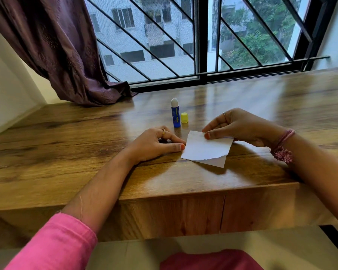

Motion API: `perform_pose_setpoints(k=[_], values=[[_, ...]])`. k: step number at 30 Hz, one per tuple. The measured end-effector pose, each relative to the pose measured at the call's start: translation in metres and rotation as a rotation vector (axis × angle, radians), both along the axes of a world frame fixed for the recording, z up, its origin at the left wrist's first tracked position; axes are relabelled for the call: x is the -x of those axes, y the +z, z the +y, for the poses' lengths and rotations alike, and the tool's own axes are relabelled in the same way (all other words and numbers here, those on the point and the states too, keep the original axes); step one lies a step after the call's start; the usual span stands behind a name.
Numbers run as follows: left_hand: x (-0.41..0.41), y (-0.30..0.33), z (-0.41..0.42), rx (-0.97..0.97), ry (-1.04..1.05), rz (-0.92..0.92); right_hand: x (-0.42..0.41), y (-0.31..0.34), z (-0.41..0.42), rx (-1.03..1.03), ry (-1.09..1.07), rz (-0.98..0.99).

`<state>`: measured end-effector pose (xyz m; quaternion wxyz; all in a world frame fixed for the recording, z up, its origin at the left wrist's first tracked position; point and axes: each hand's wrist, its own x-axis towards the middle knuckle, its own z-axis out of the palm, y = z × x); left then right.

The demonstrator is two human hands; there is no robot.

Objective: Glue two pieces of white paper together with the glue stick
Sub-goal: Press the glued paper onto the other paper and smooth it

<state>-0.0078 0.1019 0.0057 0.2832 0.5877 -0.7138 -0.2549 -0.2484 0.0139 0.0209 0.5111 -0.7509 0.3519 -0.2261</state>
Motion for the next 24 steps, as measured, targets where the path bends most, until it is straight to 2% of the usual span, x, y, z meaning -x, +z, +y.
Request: perform_pose_setpoints(k=[24], values=[[0.0010,-0.0004,0.0009,-0.003,-0.001,-0.003,-0.0008,-0.0021,-0.0028,0.029,-0.007,0.028]])
